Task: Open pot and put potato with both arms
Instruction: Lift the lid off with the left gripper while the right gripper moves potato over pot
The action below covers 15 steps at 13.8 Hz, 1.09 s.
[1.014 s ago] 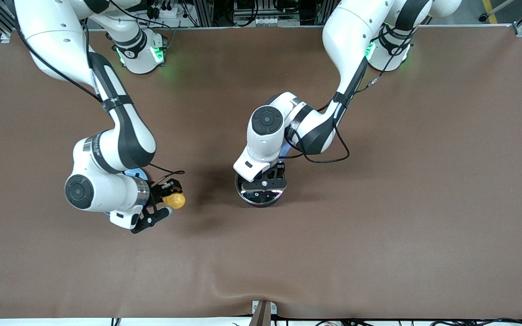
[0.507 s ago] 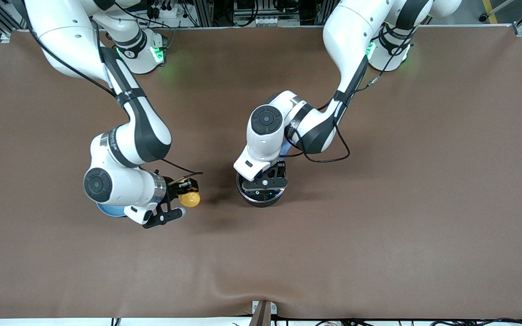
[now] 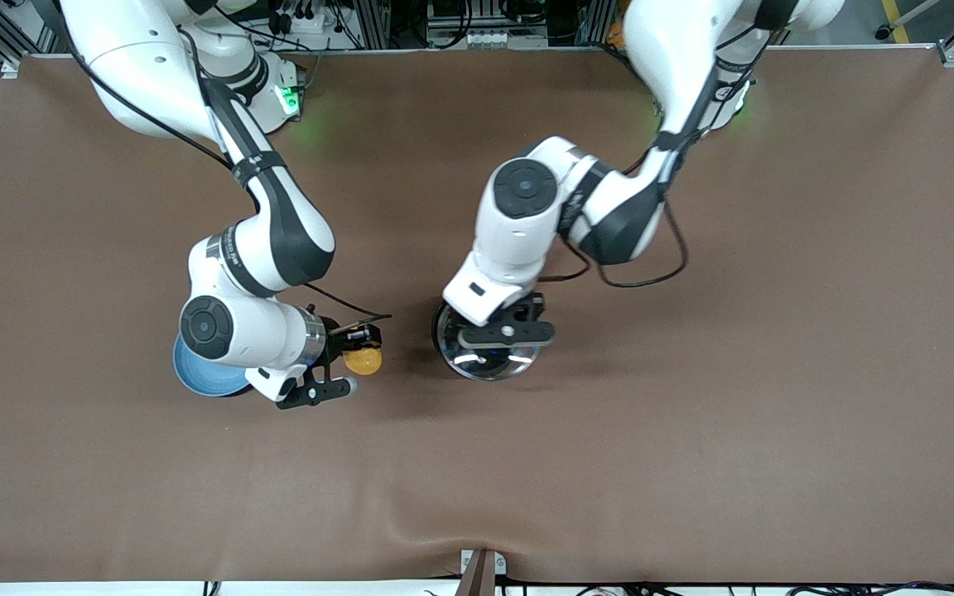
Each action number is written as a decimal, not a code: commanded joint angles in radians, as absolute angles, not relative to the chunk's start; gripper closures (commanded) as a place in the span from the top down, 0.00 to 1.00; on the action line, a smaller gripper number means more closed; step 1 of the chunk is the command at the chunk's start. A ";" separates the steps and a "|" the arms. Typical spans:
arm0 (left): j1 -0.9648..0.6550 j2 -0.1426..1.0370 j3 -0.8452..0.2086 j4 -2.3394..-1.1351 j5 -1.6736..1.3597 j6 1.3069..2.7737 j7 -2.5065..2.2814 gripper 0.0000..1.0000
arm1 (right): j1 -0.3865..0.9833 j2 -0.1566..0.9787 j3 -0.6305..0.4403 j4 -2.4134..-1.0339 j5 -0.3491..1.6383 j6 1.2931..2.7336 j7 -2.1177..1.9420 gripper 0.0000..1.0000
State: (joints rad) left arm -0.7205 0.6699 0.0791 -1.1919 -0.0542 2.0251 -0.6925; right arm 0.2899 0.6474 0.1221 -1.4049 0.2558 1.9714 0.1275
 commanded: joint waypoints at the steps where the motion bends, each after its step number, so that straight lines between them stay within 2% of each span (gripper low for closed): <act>1: -0.649 0.582 0.080 -1.250 -0.009 1.976 -0.646 0.17 | 0.348 0.614 0.115 -1.425 0.275 1.993 0.218 0.20; 6: -0.487 0.525 0.077 -1.328 -0.006 1.970 -0.502 0.18 | 0.494 0.618 0.109 -1.434 0.255 2.097 0.371 0.20; 8: -0.405 0.505 0.072 -1.396 -0.006 1.991 -0.404 0.18 | 0.541 0.627 0.106 -1.436 0.204 2.160 0.431 0.20; 12: -0.327 0.454 0.071 -1.622 -0.012 2.181 -0.296 0.18 | 0.587 0.675 0.107 -1.437 0.140 2.255 0.525 0.18; 15: -0.265 0.440 0.069 -1.738 -0.012 2.269 -0.221 0.18 | 0.606 0.705 0.107 -1.465 0.140 2.331 0.560 0.18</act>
State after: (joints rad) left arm -0.2948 0.5105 0.0821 -1.6173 -0.0222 2.2120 -0.2642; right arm 0.5877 0.6907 0.1185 -1.4497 0.1538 2.2907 0.5221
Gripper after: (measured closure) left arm 0.392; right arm 0.383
